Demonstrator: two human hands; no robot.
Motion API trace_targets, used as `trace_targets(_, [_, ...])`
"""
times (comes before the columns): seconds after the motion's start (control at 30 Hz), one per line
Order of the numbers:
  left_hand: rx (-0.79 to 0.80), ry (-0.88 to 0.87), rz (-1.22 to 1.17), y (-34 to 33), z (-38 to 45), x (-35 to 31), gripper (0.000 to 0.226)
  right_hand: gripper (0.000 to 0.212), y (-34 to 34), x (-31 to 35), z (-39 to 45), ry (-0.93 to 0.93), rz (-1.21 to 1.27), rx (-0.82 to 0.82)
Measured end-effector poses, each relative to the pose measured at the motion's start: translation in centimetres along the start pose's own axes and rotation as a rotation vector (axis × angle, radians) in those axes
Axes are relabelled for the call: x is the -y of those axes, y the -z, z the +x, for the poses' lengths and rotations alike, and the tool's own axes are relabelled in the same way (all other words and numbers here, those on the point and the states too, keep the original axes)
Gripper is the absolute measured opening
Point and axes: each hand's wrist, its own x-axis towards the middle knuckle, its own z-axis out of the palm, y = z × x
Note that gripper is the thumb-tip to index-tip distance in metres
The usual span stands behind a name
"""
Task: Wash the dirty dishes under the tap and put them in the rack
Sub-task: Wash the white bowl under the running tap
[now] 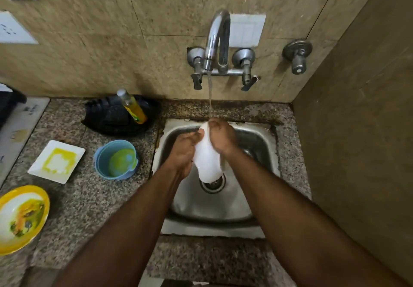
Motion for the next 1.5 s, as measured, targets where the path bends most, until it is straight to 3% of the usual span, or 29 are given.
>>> trace_targets(0.07, [0.0,0.002,-0.011,0.0,0.0,0.1,0.017,0.043,0.6,1.0,0.4,-0.052,-0.1,0.002])
trace_targets(0.13, [0.005,0.006,-0.038,0.0,0.1,0.3,0.022,0.045,-0.1,1.0,-0.6,0.142,-0.276,-0.091])
trace_targets(0.23, [-0.021,0.013,-0.066,0.3,0.4,0.3,0.03,0.054,-1.4,0.2,-3.2,0.544,-0.342,-0.068])
trace_targets(0.3, [-0.014,-0.001,-0.12,0.9,0.6,0.1,0.03,0.054,-1.6,-0.1,-3.0,0.613,-0.312,-0.033])
trace_targets(0.37, [0.017,-0.012,-0.154,1.3,0.3,-0.3,0.026,0.055,-1.6,0.3,-1.5,0.454,-0.26,-0.021])
trace_targets(0.47, [0.065,-0.037,-0.154,1.1,-0.8,-0.2,0.022,0.05,-0.2,2.1,1.1,-0.01,0.033,0.019])
trace_targets(0.5, [0.077,-0.041,-0.152,1.0,-1.1,-0.1,0.022,0.049,0.1,2.6,1.3,-0.07,0.065,0.029])
trace_targets(0.57, [0.079,-0.043,-0.162,0.9,-1.4,0.2,0.023,0.051,0.1,3.2,0.6,-0.014,-0.136,-0.031])
trace_targets(0.63, [0.084,-0.04,-0.152,1.0,-1.4,0.2,0.027,0.056,-0.8,3.0,-1.4,0.195,-0.299,-0.12])
trace_targets(0.73, [0.124,-0.046,-0.122,1.5,-1.6,-0.1,0.034,0.062,-1.7,1.8,-2.7,0.35,-0.246,-0.109])
trace_targets(0.87, [0.143,-0.007,-0.139,2.5,-1.9,0.5,0.038,0.05,-0.5,1.8,-0.2,-0.025,0.168,-0.031])
trace_targets(0.97, [0.153,0.001,-0.231,2.9,-2.4,1.2,0.04,0.057,1.6,1.2,0.5,-0.353,0.529,0.151])
trace_targets(1.03, [0.141,-0.017,-0.317,3.1,-2.7,0.9,0.04,0.061,2.4,0.1,0.0,-0.448,0.659,0.216])
trace_targets(1.17, [0.018,-0.004,-0.353,3.9,-2.0,0.6,0.041,0.069,2.5,-2.6,-0.9,-0.402,0.864,0.251])
trace_targets(1.33, [-0.269,0.005,0.014,4.2,0.2,0.6,0.034,0.052,2.9,-3.9,-2.0,-0.318,1.029,0.287])
trace_targets(1.5, [-0.243,0.022,0.058,2.9,1.2,-1.4,0.027,0.041,3.7,-3.2,-3.0,-0.294,1.176,0.208])
